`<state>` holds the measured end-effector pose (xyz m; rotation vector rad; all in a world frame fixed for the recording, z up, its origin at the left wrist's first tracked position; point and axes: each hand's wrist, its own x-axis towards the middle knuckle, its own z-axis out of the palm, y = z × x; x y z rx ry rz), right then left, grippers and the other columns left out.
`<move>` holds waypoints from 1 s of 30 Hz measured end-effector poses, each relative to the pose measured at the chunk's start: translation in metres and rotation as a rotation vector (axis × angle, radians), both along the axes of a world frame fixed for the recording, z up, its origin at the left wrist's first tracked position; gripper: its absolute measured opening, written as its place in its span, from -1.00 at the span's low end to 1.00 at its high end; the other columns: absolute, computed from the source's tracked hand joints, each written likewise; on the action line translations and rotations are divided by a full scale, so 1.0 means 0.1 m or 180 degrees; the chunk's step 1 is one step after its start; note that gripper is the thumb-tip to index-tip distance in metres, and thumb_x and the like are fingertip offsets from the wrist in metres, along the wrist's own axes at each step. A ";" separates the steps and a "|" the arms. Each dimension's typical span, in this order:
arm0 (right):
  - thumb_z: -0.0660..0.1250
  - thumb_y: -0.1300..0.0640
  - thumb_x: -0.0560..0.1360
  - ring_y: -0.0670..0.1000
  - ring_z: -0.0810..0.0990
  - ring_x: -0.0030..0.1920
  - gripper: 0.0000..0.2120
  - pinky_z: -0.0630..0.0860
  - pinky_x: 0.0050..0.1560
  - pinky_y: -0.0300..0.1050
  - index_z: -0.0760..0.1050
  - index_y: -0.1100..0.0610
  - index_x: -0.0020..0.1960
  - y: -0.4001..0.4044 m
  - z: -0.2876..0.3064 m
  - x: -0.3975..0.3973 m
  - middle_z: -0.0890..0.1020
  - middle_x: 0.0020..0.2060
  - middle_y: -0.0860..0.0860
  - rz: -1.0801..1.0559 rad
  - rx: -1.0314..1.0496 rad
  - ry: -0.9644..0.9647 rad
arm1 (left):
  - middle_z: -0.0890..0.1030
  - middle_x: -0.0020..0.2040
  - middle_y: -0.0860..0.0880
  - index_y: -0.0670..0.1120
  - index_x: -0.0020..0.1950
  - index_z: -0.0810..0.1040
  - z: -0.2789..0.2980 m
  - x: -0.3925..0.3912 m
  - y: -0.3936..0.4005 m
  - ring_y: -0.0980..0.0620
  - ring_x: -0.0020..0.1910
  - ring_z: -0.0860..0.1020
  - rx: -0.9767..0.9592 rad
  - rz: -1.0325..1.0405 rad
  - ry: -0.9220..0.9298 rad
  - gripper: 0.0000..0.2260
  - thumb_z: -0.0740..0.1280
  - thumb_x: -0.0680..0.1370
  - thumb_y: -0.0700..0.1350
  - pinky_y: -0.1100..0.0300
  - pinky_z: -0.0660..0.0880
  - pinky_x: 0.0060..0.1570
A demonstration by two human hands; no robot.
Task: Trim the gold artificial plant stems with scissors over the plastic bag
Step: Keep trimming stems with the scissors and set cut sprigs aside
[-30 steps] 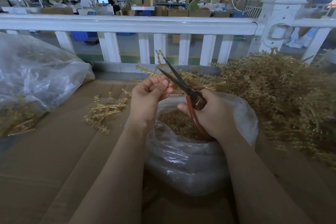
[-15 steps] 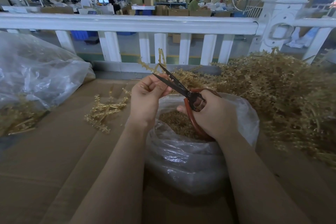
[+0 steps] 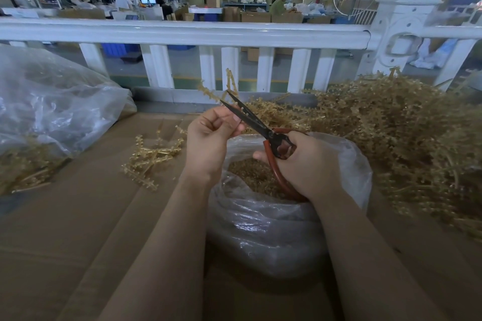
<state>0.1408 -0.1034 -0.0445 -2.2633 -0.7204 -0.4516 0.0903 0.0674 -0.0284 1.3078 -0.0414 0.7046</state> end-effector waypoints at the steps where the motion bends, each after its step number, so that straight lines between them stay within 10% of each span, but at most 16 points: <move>1: 0.31 -0.52 0.31 -0.30 0.48 -0.30 -0.66 0.29 -0.33 -0.38 0.37 -0.28 -0.21 0.00 0.00 0.00 0.51 -0.39 -0.27 0.0006 0.0003 -0.0009 | 0.62 -0.35 0.02 -0.17 -0.13 0.60 0.00 0.00 0.00 0.10 -0.31 0.55 -0.0006 0.0001 0.0001 -0.83 0.31 0.58 -0.38 0.25 0.52 -0.13; 30: 0.17 -0.58 0.31 -0.22 0.44 -0.29 -0.43 0.29 -0.36 -0.38 0.56 -0.18 0.00 -0.01 -0.02 0.01 0.43 -0.38 -0.35 -0.0251 -0.0023 -0.0362 | 0.61 -0.34 0.05 -0.25 -0.09 0.56 -0.01 -0.01 -0.04 0.11 -0.33 0.53 0.0499 -0.0001 0.0206 -0.87 0.28 0.57 -0.42 0.24 0.52 -0.15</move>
